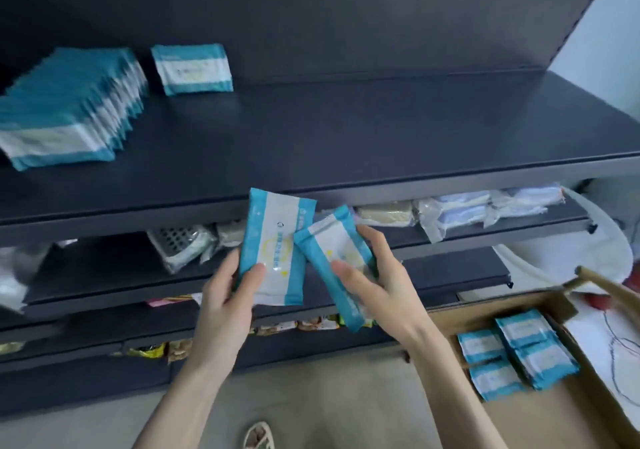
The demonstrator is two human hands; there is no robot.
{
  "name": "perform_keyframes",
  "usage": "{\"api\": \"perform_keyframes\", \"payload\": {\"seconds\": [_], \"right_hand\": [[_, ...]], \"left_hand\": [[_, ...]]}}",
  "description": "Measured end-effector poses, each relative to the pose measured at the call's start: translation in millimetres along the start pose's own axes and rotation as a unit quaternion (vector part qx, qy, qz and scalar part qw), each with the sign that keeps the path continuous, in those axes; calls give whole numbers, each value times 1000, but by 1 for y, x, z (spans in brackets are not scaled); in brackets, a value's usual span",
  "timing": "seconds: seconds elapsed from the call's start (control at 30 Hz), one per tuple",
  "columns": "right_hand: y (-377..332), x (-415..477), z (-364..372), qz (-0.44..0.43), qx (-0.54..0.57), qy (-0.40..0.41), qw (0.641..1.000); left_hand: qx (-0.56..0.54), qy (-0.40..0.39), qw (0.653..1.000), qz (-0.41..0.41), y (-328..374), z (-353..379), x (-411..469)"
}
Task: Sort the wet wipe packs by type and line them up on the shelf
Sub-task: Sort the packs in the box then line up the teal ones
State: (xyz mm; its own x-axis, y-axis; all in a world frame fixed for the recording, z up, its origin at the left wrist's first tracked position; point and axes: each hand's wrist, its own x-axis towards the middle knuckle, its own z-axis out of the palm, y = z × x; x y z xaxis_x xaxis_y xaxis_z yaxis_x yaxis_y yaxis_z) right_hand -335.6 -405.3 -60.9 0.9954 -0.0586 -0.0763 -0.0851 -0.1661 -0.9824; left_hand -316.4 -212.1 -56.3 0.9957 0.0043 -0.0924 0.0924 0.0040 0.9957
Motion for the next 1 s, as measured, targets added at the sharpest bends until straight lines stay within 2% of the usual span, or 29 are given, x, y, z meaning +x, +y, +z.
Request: {"api": "perform_keyframes", "payload": {"seconds": [0.17,0.43,0.53,0.73,0.83,1.0], "right_hand": [[-42,44,57,-68,20,55,996],[-96,115,108,-71,78,129,986],[-110,141,115,-67,110,135,982],[-128,191,120,-74,165,120,976],[-131,217,118,-71,197,125,970],[-136,263,113,-67,189,160,967]], "left_hand": [[32,8,996,89,30,-71,44],[119,-5,978,171,91,-129,127],[156,-19,974,166,112,-138,162],[169,-66,979,92,139,-139,225],[152,-53,985,64,147,-140,256],[207,-15,974,89,163,-141,304]]}}
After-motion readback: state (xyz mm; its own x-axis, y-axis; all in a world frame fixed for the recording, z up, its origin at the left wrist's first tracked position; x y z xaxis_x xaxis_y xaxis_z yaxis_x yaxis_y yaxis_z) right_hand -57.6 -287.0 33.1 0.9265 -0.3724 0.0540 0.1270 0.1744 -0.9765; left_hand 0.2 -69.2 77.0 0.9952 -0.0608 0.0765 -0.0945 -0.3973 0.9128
